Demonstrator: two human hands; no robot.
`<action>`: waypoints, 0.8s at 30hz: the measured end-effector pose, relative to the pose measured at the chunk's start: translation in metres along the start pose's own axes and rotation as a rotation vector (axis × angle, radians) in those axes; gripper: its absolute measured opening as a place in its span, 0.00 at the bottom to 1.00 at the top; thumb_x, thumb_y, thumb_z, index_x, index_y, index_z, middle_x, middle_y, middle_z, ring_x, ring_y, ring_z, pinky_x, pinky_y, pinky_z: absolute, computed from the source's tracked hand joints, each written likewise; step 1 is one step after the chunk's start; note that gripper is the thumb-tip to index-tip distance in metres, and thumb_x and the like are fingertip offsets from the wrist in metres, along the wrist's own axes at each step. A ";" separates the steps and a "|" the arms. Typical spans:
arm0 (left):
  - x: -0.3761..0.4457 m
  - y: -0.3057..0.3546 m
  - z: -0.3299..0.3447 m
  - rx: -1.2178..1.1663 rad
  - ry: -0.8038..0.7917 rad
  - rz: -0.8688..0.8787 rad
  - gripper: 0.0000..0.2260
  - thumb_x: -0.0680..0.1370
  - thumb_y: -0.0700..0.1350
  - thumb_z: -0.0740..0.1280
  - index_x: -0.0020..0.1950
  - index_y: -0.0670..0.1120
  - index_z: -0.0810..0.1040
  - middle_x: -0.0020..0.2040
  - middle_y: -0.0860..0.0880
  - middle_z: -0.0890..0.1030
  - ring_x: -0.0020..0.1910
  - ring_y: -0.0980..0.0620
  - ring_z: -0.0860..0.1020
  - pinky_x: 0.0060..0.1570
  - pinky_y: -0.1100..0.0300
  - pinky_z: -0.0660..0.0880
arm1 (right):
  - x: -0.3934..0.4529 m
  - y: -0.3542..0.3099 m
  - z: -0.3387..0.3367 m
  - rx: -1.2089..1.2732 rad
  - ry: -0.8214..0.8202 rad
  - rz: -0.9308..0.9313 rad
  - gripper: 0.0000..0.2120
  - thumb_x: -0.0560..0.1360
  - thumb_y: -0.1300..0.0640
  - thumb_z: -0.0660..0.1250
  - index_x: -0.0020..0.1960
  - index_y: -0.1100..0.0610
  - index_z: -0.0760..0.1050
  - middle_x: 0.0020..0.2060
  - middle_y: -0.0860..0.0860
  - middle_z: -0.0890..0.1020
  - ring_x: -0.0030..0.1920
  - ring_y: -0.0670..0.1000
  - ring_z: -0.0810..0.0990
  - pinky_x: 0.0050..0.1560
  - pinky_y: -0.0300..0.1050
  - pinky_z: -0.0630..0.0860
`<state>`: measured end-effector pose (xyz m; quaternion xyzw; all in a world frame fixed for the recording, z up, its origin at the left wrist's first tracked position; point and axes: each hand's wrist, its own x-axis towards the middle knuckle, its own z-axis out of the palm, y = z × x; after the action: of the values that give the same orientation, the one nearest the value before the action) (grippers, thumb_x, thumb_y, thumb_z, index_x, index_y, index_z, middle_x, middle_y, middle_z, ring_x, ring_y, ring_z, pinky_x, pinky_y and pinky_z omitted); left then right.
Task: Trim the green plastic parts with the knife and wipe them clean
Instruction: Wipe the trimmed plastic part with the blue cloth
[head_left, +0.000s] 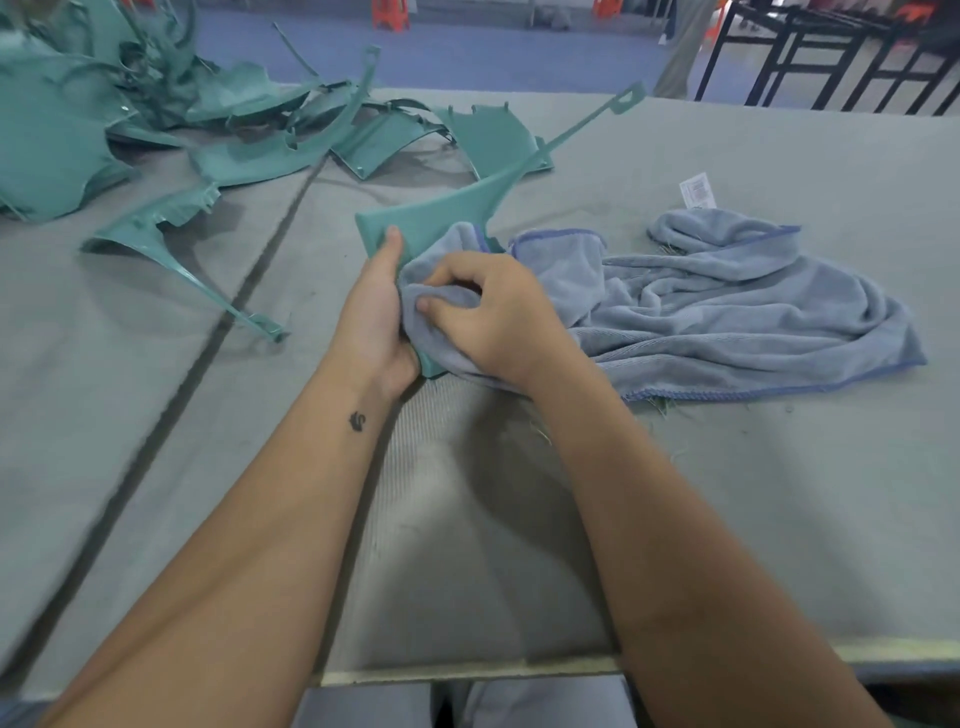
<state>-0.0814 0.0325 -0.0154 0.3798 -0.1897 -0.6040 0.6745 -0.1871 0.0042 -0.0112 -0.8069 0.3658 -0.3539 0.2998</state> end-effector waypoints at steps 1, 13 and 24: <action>0.001 -0.001 0.000 0.022 0.024 0.016 0.25 0.83 0.58 0.54 0.61 0.41 0.79 0.56 0.42 0.83 0.54 0.47 0.83 0.55 0.55 0.80 | 0.003 0.003 -0.001 -0.045 0.030 0.033 0.03 0.74 0.59 0.67 0.41 0.55 0.76 0.37 0.50 0.80 0.42 0.53 0.78 0.47 0.51 0.75; 0.008 -0.006 -0.002 0.027 0.043 0.098 0.28 0.83 0.59 0.54 0.43 0.44 0.87 0.47 0.44 0.86 0.46 0.47 0.85 0.39 0.57 0.81 | 0.003 0.001 -0.006 -0.401 -0.063 0.068 0.15 0.73 0.56 0.63 0.32 0.52 0.60 0.31 0.48 0.70 0.39 0.54 0.71 0.38 0.43 0.64; 0.005 -0.006 -0.005 0.048 0.101 0.078 0.22 0.82 0.59 0.55 0.52 0.44 0.81 0.46 0.46 0.86 0.45 0.48 0.85 0.37 0.56 0.82 | 0.010 0.007 0.001 -0.479 0.158 0.203 0.09 0.79 0.54 0.56 0.48 0.56 0.73 0.45 0.55 0.80 0.43 0.58 0.75 0.37 0.45 0.61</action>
<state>-0.0803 0.0294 -0.0239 0.4183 -0.1844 -0.5526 0.6969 -0.1843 -0.0073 -0.0139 -0.7840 0.5404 -0.2871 0.1048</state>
